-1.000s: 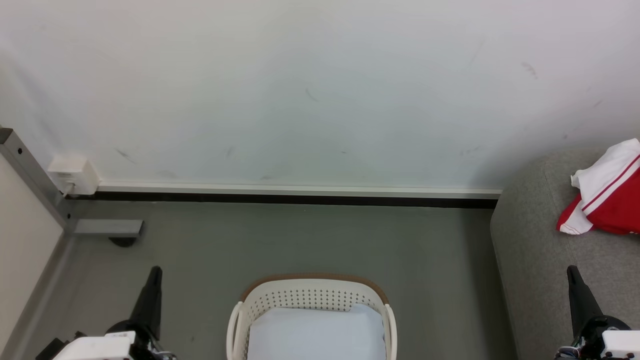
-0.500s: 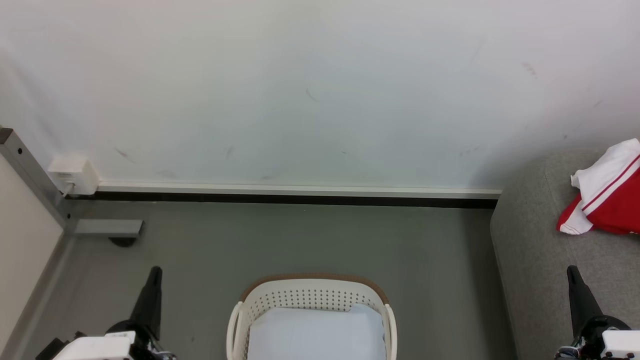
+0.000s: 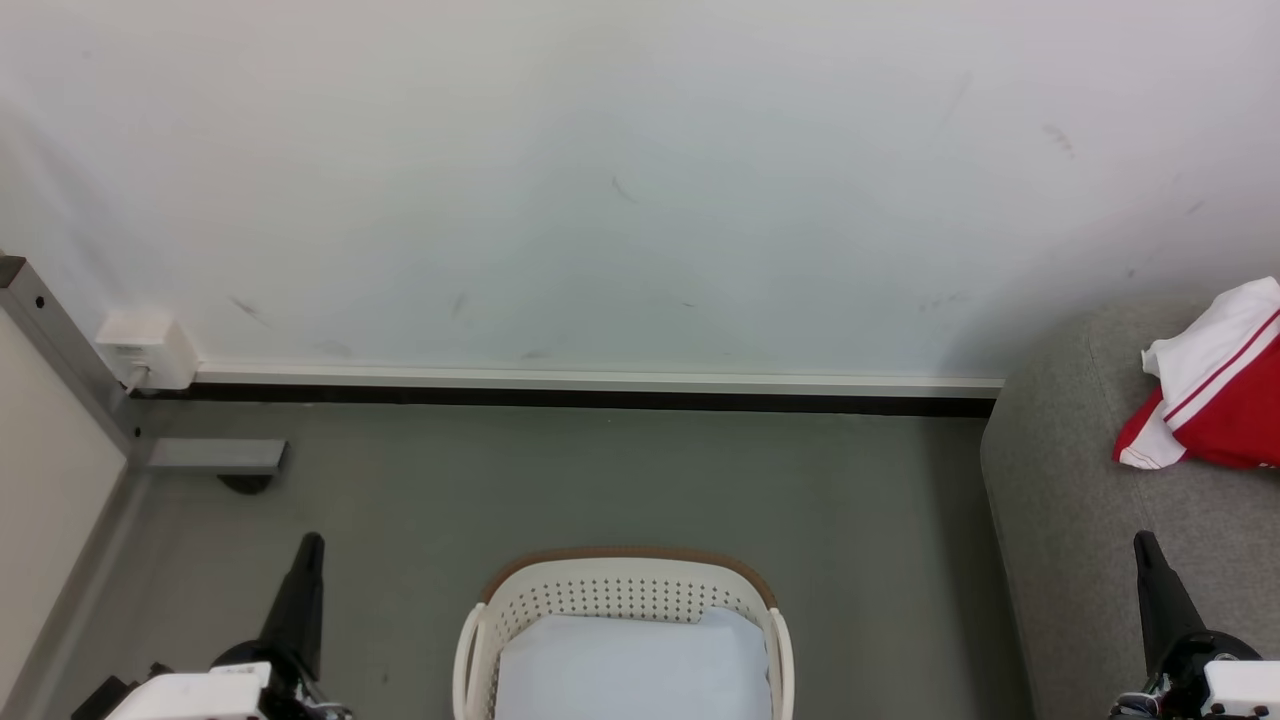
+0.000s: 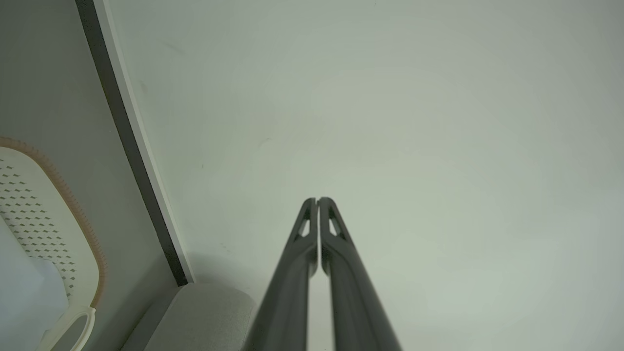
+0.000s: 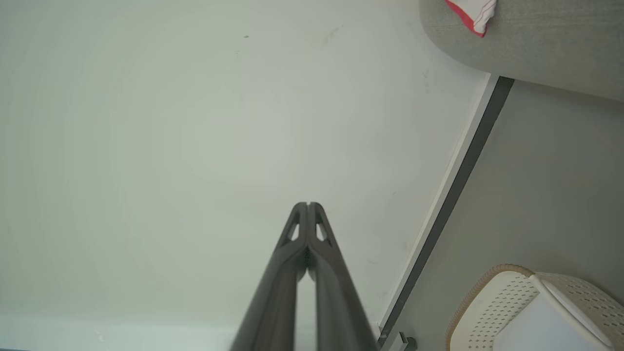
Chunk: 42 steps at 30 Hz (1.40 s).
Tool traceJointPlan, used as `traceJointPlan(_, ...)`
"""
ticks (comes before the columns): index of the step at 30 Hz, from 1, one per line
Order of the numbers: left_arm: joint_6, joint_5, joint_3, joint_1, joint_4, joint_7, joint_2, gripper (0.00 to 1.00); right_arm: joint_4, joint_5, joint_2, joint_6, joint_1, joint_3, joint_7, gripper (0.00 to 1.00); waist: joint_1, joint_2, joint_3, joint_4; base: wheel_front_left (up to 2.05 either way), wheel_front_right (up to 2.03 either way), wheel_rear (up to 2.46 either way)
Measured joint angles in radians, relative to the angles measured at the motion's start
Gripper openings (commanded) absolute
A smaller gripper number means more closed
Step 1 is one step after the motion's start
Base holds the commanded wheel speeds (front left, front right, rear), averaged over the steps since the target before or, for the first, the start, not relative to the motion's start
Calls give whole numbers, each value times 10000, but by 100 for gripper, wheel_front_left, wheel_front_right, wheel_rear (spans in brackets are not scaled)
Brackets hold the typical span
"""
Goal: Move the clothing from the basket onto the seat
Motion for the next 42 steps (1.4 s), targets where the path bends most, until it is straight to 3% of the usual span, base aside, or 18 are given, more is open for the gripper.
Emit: traceJointPlan(42,0,0,0,0,0,0,-2,0,0,0,-2,0,-1,0,-2,0,0,0,0,0,0,0,0)
